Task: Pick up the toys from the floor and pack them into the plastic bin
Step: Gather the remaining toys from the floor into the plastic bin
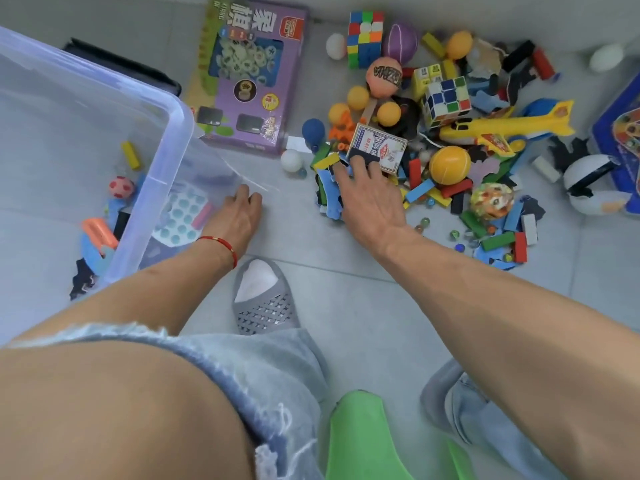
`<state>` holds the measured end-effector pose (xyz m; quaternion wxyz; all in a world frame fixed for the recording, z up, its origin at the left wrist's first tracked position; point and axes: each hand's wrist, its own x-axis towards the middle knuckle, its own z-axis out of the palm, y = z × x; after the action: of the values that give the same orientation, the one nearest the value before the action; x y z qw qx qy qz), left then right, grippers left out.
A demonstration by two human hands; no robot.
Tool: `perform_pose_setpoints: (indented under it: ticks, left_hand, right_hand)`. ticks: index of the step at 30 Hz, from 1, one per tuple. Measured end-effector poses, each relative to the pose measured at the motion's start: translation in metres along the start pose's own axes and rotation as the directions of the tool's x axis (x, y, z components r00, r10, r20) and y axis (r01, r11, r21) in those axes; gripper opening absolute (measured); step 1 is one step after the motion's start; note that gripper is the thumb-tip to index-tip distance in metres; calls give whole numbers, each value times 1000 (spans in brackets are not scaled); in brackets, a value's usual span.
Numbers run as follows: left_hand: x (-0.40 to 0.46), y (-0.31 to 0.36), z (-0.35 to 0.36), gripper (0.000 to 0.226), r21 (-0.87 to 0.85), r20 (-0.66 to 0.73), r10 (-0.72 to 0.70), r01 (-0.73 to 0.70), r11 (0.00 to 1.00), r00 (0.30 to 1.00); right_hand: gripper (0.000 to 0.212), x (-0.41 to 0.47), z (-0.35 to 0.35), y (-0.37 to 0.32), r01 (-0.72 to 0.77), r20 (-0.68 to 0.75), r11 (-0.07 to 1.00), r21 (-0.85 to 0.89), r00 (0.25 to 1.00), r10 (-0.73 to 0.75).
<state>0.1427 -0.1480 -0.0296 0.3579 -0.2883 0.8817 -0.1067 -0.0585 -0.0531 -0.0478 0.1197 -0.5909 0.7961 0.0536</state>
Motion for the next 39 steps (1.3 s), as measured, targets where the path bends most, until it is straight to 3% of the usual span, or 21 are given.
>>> perform_pose_setpoints:
  ticks: [2, 6, 11, 13, 14, 15, 17, 19, 21, 23, 25, 26, 28, 30, 32, 36, 39]
  left_hand:
    - [-1, 3, -3, 47, 90, 33, -15, 12, 996, 999]
    - [11, -1, 6, 39, -49, 9, -61, 62, 997, 998]
    - [12, -8, -5, 36, -34, -37, -2, 0, 999, 999]
    - [16, -10, -5, 37, -163, -86, 2, -16, 986, 996]
    - [21, -11, -3, 36, -313, -131, -31, -11, 950, 991]
    - [26, -10, -3, 34, -489, -165, -95, 2, 872, 982]
    - [34, -3, -4, 25, -792, -140, -270, 57, 608, 953]
    - [36, 11, -14, 13, -961, 51, -353, 142, 237, 934]
    - [34, 24, -28, 8, -957, 255, -265, 202, -210, 930]
    - [33, 33, -38, 14, -824, 354, -147, 234, -516, 924]
    - [31, 41, -45, 22, -720, 401, -82, 259, -644, 912]
    - [32, 44, -45, 25, -713, 420, -83, 271, -647, 904]
    - [36, 46, -43, 30, -772, 443, -143, 296, -562, 885]
    - [42, 45, -39, 33, -863, 446, -185, 366, -349, 876]
    - [47, 46, -38, 31, -894, 447, -157, 434, -111, 881]
    - [50, 52, -41, 43, -901, 390, -167, 413, 135, 906]
    - [56, 58, -38, 60, -889, 289, -168, 330, 318, 942]
  right_hand:
    - [60, 3, -1, 2, 44, 32, 998, -50, 999, -43]
    - [53, 9, -6, 0, 99, 71, 993, -60, 993, -94]
    - [44, 13, -10, 11, 99, -37, 995, -1, 994, -99]
    - [41, 11, -7, 17, 105, -108, 994, 36, 989, -101]
    - [38, 10, -6, 20, 106, -150, 992, 64, 984, -96]
    - [37, 8, -6, 23, 100, -184, 990, 98, 980, -81]
    - [36, 0, -9, 29, 76, -263, 980, 185, 964, -25]
    - [36, -10, -11, 37, 44, -334, 950, 309, 940, 65]
    - [36, -21, -14, 44, -5, -323, 844, 536, 923, 211]
    - [32, -29, -20, 47, -119, -173, 589, 799, 893, 415]
    - [23, -33, -22, 49, -237, 85, 215, 948, 834, 546]
    - [21, -35, -22, 49, -284, 230, 14, 959, 803, 549]
    - [24, -37, -21, 49, -359, 468, -308, 881, 758, 454]
    - [22, -40, -21, 46, -396, 566, -454, 798, 750, 342]
    - [18, -44, -21, 41, -408, 575, -475, 780, 768, 284]
    - [27, -44, -15, 36, -428, 554, -423, 798, 798, 238]
    - [28, -43, -15, 37, -488, 510, -155, 859, 795, 328]
